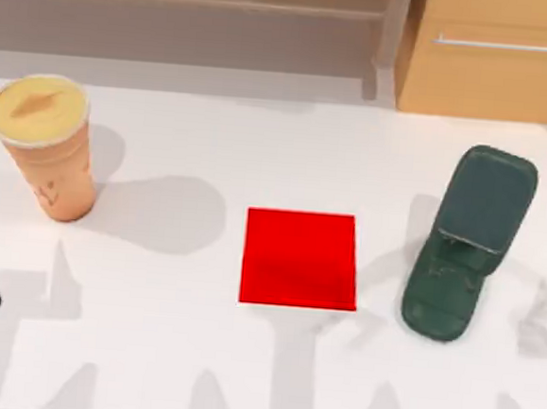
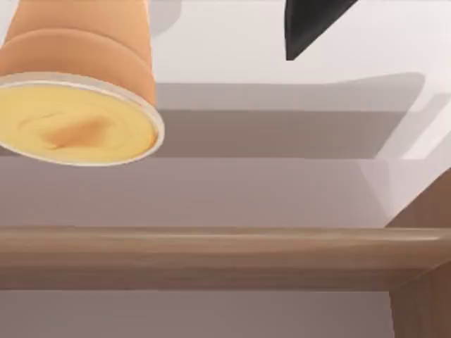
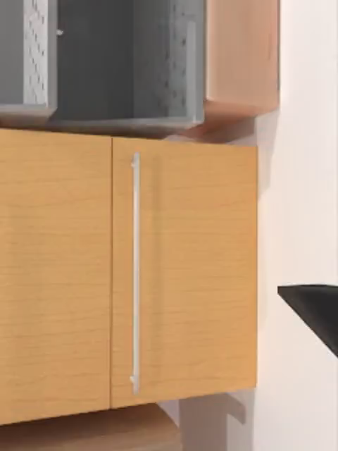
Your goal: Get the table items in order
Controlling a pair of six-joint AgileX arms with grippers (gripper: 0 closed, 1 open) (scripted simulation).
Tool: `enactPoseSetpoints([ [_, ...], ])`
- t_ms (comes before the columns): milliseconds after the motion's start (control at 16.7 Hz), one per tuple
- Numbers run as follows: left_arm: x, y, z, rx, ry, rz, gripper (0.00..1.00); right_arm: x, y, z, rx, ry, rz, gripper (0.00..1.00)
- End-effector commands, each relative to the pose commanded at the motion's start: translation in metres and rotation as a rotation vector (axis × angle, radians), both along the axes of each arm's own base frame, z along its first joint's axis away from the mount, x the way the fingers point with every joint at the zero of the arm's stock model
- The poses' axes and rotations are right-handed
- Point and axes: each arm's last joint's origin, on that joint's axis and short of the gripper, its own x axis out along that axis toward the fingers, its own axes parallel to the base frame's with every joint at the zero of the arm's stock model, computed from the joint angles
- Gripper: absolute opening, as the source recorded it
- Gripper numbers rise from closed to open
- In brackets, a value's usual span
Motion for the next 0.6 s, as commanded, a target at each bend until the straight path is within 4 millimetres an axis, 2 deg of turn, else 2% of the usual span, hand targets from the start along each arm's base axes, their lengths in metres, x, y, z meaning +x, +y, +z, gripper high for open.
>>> enactPoseSetpoints([
  [240,0.000,0.000,0.000,0.000,0.000,0.000,1.00,0.000,0.000,0.005,-0.023,0.028,0.000,1.00],
  [420,0.000,0.000,0.000,0.000,0.000,0.000,1.00,0.003,0.000,0.024,-0.108,0.140,0.005,1.00],
  [600,0.000,0.000,0.000,0.000,0.000,0.000,1.00,0.017,0.000,0.047,-0.231,0.335,0.035,1.00],
])
